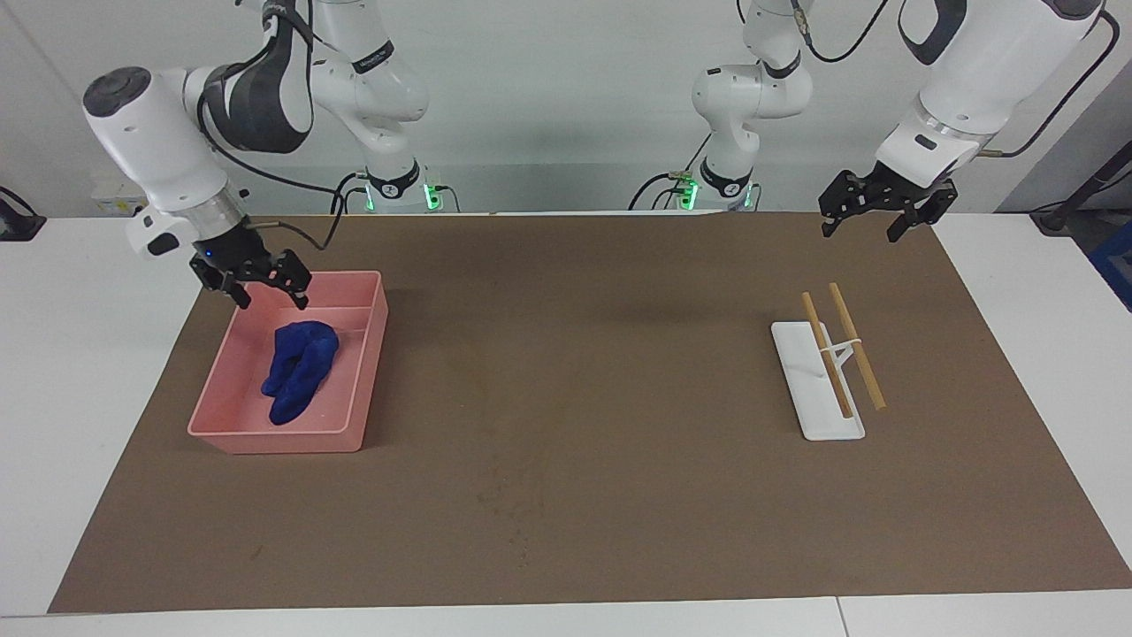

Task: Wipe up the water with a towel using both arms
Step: 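Carry the towel into the pink bin and release it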

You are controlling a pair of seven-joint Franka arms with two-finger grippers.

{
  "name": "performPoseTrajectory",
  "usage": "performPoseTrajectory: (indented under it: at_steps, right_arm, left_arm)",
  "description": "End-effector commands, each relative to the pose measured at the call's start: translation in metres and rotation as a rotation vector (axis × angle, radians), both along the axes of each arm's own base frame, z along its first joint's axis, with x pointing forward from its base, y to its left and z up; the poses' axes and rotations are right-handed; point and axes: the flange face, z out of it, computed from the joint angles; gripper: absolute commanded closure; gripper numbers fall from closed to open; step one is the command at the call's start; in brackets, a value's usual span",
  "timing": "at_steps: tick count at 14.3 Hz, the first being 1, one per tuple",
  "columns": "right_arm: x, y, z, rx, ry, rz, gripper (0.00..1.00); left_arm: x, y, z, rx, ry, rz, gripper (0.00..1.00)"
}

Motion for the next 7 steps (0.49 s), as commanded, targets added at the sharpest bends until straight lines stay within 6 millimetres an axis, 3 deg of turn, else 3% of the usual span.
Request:
performPoseTrajectory:
  at_steps: [1,4,5,7]
  right_arm:
    - [0.006,0.028,0.053,-0.048,0.027,-0.049,0.0]
    - [0.001,0.083,0.104,-0.042,0.028,-0.038,0.0]
    - [-0.002,0.093,0.113,-0.044,0.037,-0.02,0.0]
    - [-0.005,0.085,0.128,-0.045,0.044,-0.031,0.0]
  left_arm:
    - [-0.01,0.003,0.002,0.019,0.002,-0.015,0.0]
    - [-0.01,0.003,0.002,0.019,0.002,-0.015,0.0]
    - [-0.01,0.003,0.002,0.019,0.002,-0.013,0.0]
    - [-0.01,0.003,0.002,0.019,0.002,-0.015,0.0]
